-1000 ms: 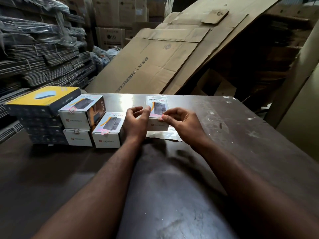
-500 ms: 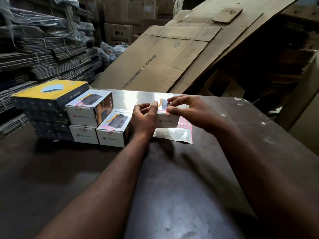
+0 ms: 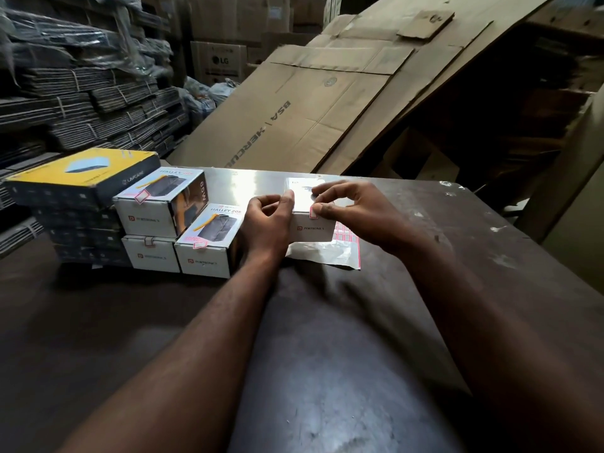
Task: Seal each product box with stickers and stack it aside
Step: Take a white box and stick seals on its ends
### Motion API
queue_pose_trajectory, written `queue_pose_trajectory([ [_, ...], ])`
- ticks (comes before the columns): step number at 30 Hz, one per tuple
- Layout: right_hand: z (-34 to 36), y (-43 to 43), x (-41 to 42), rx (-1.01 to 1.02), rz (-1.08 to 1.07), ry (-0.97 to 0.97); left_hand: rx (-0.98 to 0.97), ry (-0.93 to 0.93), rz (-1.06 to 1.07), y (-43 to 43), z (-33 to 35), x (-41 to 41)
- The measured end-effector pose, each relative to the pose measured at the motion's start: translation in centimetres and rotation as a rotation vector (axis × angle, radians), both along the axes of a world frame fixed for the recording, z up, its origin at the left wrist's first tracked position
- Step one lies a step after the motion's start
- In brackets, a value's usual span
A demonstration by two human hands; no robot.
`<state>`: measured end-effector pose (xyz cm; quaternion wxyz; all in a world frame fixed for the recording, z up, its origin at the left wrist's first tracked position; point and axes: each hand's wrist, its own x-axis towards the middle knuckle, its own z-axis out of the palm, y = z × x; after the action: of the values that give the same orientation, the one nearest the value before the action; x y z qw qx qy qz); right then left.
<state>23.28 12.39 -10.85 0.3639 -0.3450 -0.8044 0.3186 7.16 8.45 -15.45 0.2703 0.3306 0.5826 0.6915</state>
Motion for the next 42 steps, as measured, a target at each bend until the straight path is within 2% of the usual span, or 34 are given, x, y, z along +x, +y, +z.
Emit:
queue_pose_trajectory([
  [16,-1.0,-0.3,-0.2,0.181,-0.062,-0.033,-0.029,0.093,0.068,0.1,0.0,0.4],
  [20,-1.7,-0.3,0.0,0.262,-0.099,-0.006,-0.005,0.026,0.013,-0.2,0.1,0.4],
  [24,-2.2,-0.2,0.1,0.261,-0.163,0.019,0.016,-0.017,-0.042,-0.2,0.2,0.6],
  [28,-2.3,-0.6,-0.1,0.062,-0.154,0.162,0.047,-0.034,-0.052,-0.1,0.1,0.7],
  [33,-2.5,-1.5,-1.1,-0.395,-0.049,0.348,0.071,-0.016,-0.020,-0.3,0.0,0.8],
  [36,-2.2,-2.1,-1.8,-0.512,0.017,0.508,0.108,0.032,0.000,-0.4,0.1,1.0],
  [42,-2.0,-2.1,-2.4,-0.604,-0.062,0.639,0.128,0.211,0.046,-1.0,0.0,1.6],
])
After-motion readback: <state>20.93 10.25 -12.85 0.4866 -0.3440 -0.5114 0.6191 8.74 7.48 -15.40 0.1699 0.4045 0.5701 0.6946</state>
